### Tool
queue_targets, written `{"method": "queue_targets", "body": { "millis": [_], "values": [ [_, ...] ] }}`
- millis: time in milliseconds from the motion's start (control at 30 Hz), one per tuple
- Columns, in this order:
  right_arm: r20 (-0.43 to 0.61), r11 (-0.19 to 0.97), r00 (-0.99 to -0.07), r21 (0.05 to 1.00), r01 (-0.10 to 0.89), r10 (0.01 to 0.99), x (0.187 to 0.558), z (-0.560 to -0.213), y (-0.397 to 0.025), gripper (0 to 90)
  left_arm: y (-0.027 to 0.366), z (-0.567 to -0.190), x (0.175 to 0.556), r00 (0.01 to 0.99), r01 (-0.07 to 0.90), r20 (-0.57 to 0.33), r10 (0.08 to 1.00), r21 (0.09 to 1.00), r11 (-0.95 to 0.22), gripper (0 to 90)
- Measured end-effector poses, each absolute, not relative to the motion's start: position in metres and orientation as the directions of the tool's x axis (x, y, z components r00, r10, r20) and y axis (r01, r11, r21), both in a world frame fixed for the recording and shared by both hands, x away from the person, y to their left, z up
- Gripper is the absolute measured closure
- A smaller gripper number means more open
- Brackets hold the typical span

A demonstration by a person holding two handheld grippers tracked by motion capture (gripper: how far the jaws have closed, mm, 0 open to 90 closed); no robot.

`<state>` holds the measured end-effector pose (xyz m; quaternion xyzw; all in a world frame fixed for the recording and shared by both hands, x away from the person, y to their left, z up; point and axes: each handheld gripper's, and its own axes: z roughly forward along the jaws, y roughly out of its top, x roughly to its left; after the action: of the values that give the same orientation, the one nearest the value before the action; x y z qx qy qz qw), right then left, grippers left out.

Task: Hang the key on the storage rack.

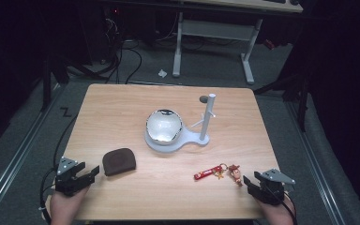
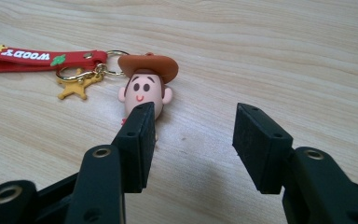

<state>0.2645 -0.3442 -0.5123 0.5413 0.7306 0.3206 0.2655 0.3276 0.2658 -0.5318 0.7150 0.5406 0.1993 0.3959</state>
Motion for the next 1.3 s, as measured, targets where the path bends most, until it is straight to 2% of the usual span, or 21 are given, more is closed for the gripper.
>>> {"method": "queue_targets", "body": {
  "millis": [233, 600, 767, 900, 1100, 1300],
  "values": [
    [-0.024, 0.204, -0.284, 0.752, 0.626, 0.959, 0.265, -0.515, -0.344, 49.8, 0.262, -0.534, 0.329, 0.348, 0.605, -0.102, 0.932, 0.784, -0.14, 35.0],
    [-0.011, 0.193, -0.279, 0.745, 0.639, 0.96, 0.268, -0.517, -0.339, 50.8, 0.26, -0.531, 0.326, 0.385, 0.568, -0.133, 0.913, 0.814, -0.121, 31.2],
    [-0.009, 0.196, -0.281, 0.737, 0.647, 0.96, 0.274, -0.516, -0.336, 52.4, 0.253, -0.528, 0.324, 0.422, 0.549, -0.08, 0.903, 0.815, -0.185, 29.9],
    [0.001, 0.193, -0.283, 0.73, 0.656, 0.959, 0.275, -0.515, -0.335, 52.3, 0.25, -0.526, 0.323, 0.428, 0.541, -0.075, 0.901, 0.819, -0.189, 29.6],
    [0.016, 0.193, -0.29, 0.711, 0.676, 0.957, 0.275, -0.512, -0.332, 45.6, 0.25, -0.525, 0.323, 0.441, 0.54, -0.072, 0.895, 0.817, -0.201, 29.5],
    [0.021, 0.219, -0.311, 0.665, 0.714, 0.95, 0.275, -0.509, -0.328, 43.1, 0.249, -0.523, 0.325, 0.447, 0.533, -0.081, 0.891, 0.824, -0.192, 28.5]
  ]
}}
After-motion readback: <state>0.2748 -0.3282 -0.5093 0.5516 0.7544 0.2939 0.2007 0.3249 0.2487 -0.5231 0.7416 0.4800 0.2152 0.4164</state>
